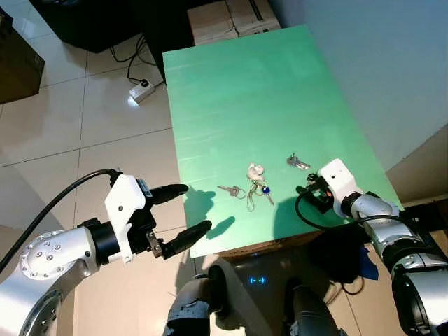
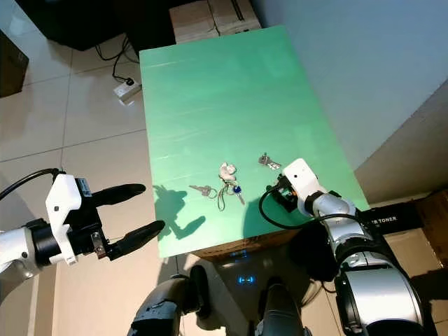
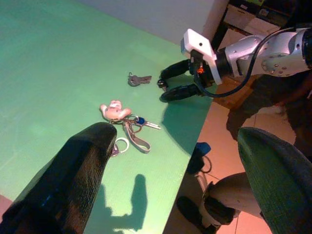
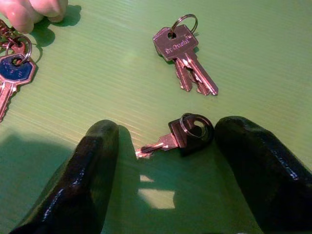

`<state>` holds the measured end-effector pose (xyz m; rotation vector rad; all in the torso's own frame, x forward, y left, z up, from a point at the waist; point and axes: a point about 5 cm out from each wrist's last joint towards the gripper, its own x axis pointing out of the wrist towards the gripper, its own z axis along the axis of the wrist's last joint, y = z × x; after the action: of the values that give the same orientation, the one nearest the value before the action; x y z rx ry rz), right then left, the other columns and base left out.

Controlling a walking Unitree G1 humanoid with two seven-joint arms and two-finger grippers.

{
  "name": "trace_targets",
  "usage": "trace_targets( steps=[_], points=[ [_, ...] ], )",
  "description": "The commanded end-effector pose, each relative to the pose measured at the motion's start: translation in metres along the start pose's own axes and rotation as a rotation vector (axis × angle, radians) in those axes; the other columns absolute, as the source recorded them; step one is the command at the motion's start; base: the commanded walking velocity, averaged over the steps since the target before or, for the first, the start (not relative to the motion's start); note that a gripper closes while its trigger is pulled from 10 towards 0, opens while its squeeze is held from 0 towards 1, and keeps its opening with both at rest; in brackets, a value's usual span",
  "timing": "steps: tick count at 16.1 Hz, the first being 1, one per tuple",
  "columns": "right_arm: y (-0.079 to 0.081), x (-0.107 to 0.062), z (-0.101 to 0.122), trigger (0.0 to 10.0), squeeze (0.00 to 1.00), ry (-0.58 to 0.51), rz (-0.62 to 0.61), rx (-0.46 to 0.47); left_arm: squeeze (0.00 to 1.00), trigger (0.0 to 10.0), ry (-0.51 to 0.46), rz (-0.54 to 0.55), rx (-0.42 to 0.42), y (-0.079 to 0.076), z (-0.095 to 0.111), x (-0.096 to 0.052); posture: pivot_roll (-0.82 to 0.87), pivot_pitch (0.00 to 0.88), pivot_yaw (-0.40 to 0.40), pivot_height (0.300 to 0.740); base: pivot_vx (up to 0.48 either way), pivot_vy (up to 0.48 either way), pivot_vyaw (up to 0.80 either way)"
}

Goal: Hang keys on a hook

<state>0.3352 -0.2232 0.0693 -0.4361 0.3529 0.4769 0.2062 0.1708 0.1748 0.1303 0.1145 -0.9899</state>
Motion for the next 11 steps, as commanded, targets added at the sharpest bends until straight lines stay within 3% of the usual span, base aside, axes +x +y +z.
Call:
trace_targets(
  steps=[1,11],
  points=[
    [0.0075,-0.0016,-0.0115,0.0,0.00,0.044,0.036,0.016,0.00,10.0,0.012,-0.006,0.004,-0.0010,0.0013,-0.0037,0.15,0.314,0.160,0.740,0.000,0.000,0.00],
    [0.0120,-0.0031,-0.0184,0.0,0.00,0.062,0.050,0.031,0.00,10.0,0.014,-0.010,0.007,-0.0012,0.0016,-0.0043,0.14,0.284,0.182,0.740,0.000,0.000,0.00]
  ],
)
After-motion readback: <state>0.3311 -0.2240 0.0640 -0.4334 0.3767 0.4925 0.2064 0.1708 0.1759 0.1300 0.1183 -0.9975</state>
